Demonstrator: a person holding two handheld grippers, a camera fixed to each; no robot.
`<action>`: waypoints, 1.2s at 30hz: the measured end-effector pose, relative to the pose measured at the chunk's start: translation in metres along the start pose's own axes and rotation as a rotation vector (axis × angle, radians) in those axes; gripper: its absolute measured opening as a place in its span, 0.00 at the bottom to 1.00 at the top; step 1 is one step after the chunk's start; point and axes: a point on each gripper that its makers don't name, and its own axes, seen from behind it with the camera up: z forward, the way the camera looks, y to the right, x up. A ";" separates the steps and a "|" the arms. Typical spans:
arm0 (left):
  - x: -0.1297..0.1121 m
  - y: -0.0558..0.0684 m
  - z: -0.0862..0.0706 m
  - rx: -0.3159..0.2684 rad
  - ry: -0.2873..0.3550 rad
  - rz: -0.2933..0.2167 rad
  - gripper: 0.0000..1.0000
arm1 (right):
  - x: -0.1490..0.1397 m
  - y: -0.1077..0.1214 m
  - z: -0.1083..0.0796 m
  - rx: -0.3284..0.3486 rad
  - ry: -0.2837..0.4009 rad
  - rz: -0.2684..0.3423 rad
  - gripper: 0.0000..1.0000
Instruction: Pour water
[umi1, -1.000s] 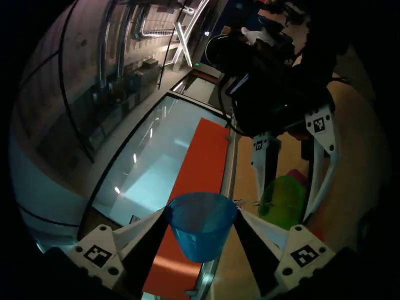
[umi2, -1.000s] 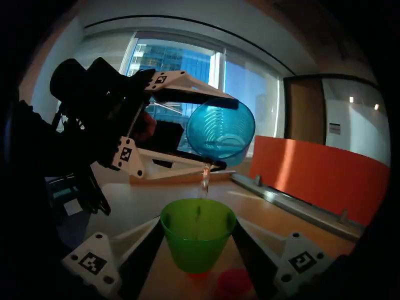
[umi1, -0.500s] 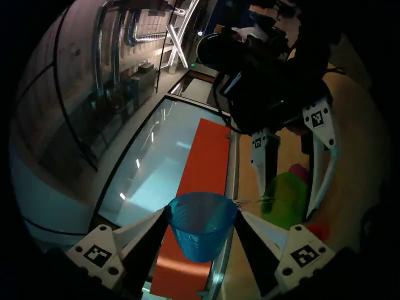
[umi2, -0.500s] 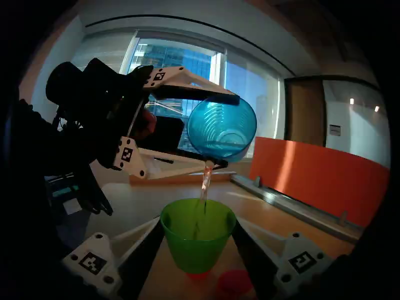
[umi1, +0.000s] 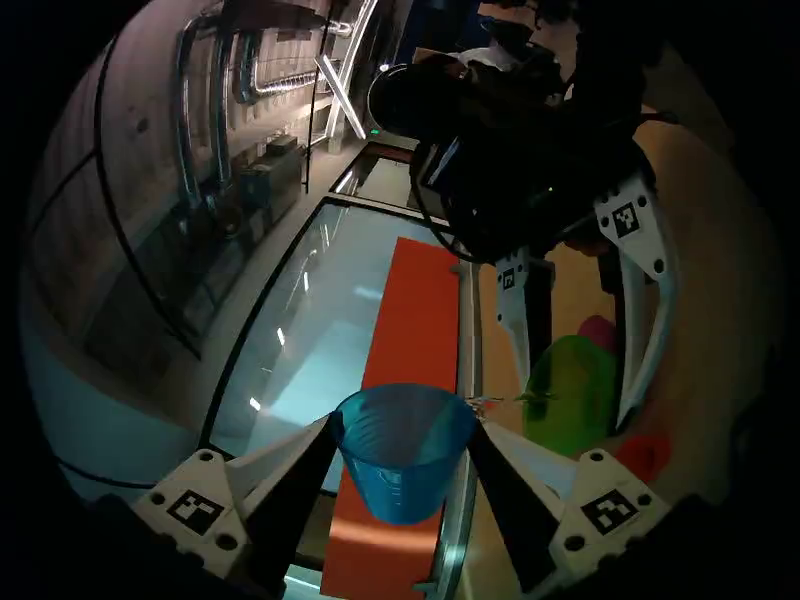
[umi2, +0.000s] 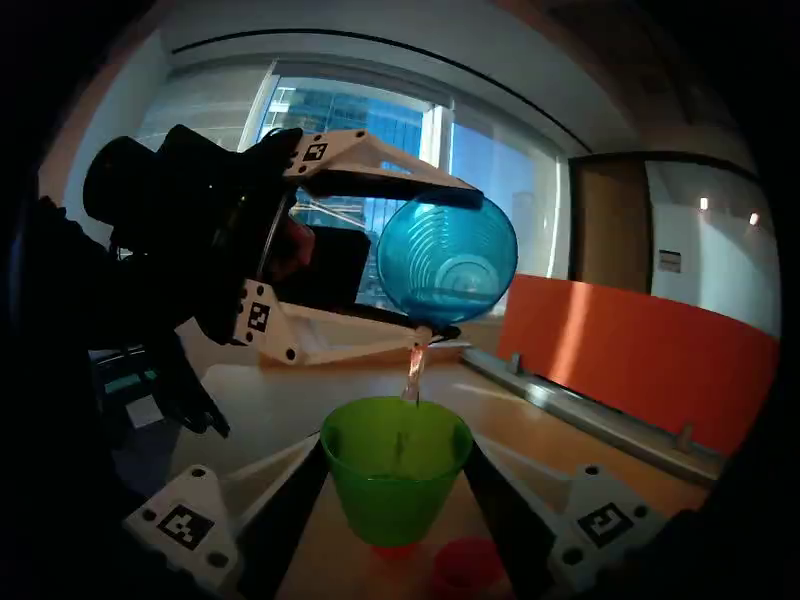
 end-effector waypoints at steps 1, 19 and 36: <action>0.000 0.000 0.000 0.001 0.000 0.002 0.89 | 0.000 0.000 0.000 0.000 0.000 0.000 0.90; 0.001 0.004 0.005 0.012 -0.003 0.085 0.89 | 0.001 0.002 -0.003 -0.004 0.002 -0.008 0.90; 0.016 -0.001 -0.001 0.033 0.005 0.224 0.89 | 0.003 0.001 -0.006 -0.006 0.003 -0.017 0.90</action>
